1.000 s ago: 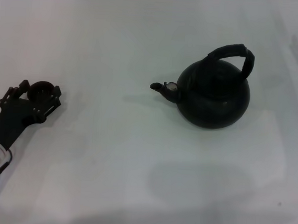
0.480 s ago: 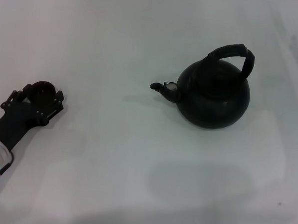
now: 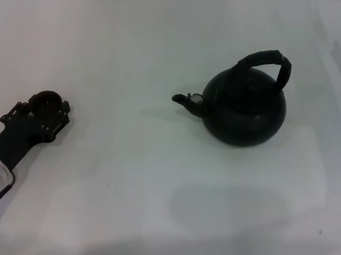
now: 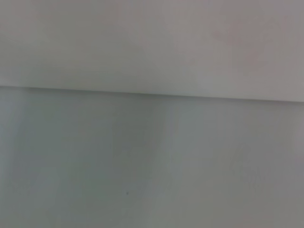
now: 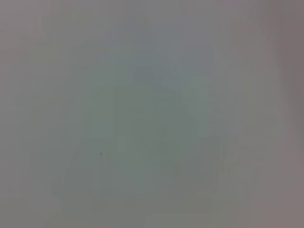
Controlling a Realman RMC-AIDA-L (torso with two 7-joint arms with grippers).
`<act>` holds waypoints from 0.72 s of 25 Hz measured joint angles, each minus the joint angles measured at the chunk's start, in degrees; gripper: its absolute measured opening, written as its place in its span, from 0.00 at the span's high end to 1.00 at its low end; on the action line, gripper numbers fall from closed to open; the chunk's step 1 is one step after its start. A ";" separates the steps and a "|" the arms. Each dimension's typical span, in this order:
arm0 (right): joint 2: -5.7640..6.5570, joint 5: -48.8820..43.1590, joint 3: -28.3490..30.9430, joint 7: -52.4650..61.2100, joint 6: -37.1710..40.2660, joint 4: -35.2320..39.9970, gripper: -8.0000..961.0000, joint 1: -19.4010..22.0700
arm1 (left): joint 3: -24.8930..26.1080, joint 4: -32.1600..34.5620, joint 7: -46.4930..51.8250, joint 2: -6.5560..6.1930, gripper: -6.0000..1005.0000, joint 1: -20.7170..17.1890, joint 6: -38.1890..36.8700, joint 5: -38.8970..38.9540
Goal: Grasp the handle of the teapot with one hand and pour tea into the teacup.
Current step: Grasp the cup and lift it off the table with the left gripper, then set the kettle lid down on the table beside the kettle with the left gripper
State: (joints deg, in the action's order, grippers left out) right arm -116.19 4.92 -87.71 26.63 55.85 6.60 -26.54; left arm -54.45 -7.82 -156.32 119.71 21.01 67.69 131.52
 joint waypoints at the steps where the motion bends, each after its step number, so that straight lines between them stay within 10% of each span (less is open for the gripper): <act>1: 0.00 0.00 0.02 0.00 0.00 0.00 0.10 0.00 | -0.05 0.00 0.00 0.00 0.29 -0.01 0.13 -0.04; 18: 0.00 0.00 0.00 0.00 -0.27 0.59 0.10 -0.27 | 0.23 -4.20 0.74 0.87 0.29 6.70 2.60 -14.84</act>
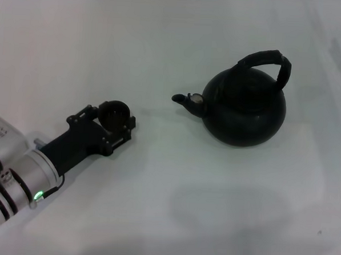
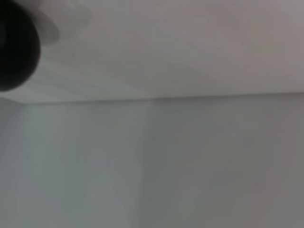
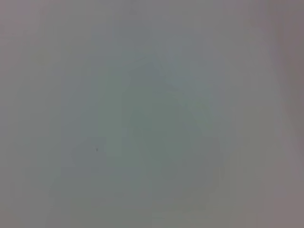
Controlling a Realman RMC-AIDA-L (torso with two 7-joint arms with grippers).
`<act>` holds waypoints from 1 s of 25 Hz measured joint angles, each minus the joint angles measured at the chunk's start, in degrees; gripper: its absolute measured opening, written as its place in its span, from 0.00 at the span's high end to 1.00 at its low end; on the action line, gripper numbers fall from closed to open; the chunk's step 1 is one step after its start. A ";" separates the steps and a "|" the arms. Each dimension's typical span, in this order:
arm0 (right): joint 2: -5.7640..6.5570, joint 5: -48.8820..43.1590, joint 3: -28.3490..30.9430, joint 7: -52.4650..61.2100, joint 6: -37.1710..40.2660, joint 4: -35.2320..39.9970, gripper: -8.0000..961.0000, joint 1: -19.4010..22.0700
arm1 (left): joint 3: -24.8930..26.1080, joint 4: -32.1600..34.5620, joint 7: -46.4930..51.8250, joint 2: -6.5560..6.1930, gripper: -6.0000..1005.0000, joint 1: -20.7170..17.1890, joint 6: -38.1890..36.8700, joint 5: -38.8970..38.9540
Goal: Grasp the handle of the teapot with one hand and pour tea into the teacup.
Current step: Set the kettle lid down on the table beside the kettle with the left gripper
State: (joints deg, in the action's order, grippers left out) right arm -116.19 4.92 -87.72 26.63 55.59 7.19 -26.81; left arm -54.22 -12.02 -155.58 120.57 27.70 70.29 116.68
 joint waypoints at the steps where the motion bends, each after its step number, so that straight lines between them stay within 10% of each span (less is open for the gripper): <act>1: 0.00 0.00 0.00 0.00 0.00 0.05 0.10 0.01 | 0.03 -0.01 0.00 0.01 0.29 0.01 -0.10 -0.42; 25: 0.00 0.00 0.00 0.68 -0.04 0.10 0.10 0.34 | 0.09 0.37 -0.37 -0.06 0.28 -0.35 -2.10 -1.73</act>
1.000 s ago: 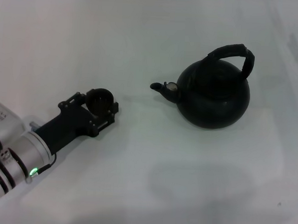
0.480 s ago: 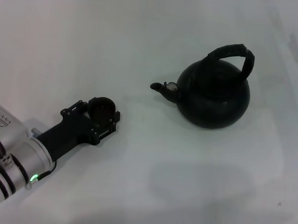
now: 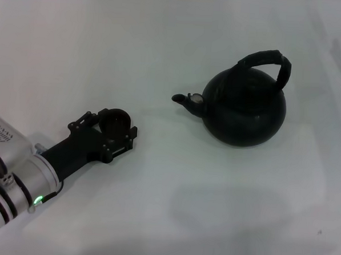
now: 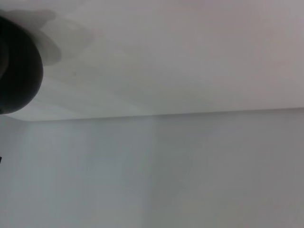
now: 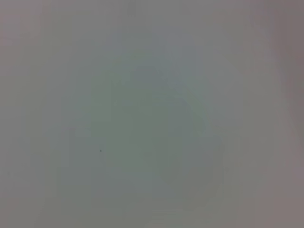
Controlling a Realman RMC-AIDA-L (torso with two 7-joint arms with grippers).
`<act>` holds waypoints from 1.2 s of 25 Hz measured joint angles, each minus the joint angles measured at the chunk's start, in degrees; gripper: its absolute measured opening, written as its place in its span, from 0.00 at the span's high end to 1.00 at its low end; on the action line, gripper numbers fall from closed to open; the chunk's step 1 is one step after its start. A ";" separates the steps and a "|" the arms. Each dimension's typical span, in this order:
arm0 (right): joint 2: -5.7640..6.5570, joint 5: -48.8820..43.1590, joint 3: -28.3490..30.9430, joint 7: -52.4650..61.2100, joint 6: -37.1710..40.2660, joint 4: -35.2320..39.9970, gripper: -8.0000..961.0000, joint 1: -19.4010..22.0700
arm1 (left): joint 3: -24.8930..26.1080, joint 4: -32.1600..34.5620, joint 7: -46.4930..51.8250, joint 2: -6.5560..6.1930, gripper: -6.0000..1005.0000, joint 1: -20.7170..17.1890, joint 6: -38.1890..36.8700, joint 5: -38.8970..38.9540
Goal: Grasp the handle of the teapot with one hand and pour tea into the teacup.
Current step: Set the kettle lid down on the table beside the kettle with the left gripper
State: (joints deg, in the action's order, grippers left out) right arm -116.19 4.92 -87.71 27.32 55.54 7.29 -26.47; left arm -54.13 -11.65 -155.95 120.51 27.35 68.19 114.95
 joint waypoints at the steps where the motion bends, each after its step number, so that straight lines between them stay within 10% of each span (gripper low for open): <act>1: 0.00 0.00 0.00 0.00 0.01 0.00 0.10 0.01 | 0.00 0.02 -0.09 -0.03 0.28 0.05 0.04 -0.18; 8: 0.00 0.00 0.00 0.02 0.12 0.00 0.10 0.02 | -0.01 0.17 -1.48 -0.11 0.13 -0.05 2.36 -1.00; 30: 0.20 -0.44 -0.09 3.27 0.02 -0.53 0.10 0.63 | 9.45 1.71 -1.51 -0.66 0.13 -6.35 13.29 -0.12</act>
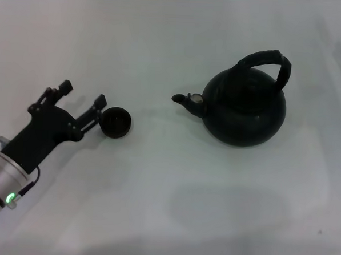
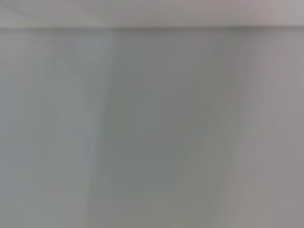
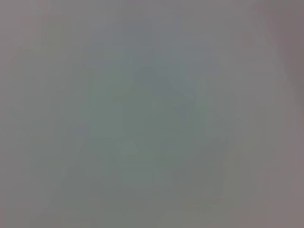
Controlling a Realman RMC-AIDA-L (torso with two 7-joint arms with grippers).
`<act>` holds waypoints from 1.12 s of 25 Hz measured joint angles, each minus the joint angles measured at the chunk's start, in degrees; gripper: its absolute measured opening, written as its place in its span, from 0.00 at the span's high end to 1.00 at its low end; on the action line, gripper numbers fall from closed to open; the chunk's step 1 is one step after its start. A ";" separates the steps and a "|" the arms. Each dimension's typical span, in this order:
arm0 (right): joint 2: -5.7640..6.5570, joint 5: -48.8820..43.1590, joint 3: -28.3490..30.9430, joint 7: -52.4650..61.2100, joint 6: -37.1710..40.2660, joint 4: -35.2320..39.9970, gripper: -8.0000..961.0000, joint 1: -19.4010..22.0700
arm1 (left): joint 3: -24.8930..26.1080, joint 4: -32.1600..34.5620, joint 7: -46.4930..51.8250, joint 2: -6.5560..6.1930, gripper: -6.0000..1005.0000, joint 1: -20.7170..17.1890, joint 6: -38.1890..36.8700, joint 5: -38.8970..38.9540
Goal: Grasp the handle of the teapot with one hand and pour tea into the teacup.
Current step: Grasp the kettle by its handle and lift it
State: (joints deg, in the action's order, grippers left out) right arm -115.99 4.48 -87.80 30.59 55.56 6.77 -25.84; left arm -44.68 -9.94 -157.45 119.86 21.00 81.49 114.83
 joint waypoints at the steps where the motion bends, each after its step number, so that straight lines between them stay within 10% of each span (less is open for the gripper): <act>1: 0.07 -0.09 -0.25 0.53 0.00 0.27 0.10 0.33 | 0.81 0.01 0.00 -0.02 0.13 -0.22 0.46 0.03; 7: 1.86 -0.34 -7.14 8.80 0.49 5.83 0.10 4.97 | 15.03 -0.25 0.01 -0.03 0.13 -4.06 3.20 0.08; 10: 5.38 -1.83 -11.90 15.83 1.57 13.27 0.10 10.89 | 23.28 -0.07 0.24 -0.26 0.13 -6.52 3.65 0.08; 22: 15.43 -26.69 -12.23 39.07 15.85 17.04 0.10 15.88 | 27.28 1.41 0.38 -0.64 0.14 -8.98 1.93 4.31; 28: 16.31 -33.39 -12.25 42.50 25.77 15.96 0.10 16.91 | 27.32 1.42 0.40 -0.70 0.14 -8.77 1.09 5.88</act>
State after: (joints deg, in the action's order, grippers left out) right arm -99.68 -28.91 -100.04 73.09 81.33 22.72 -8.93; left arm -17.36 -8.52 -157.06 119.16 12.23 82.58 120.71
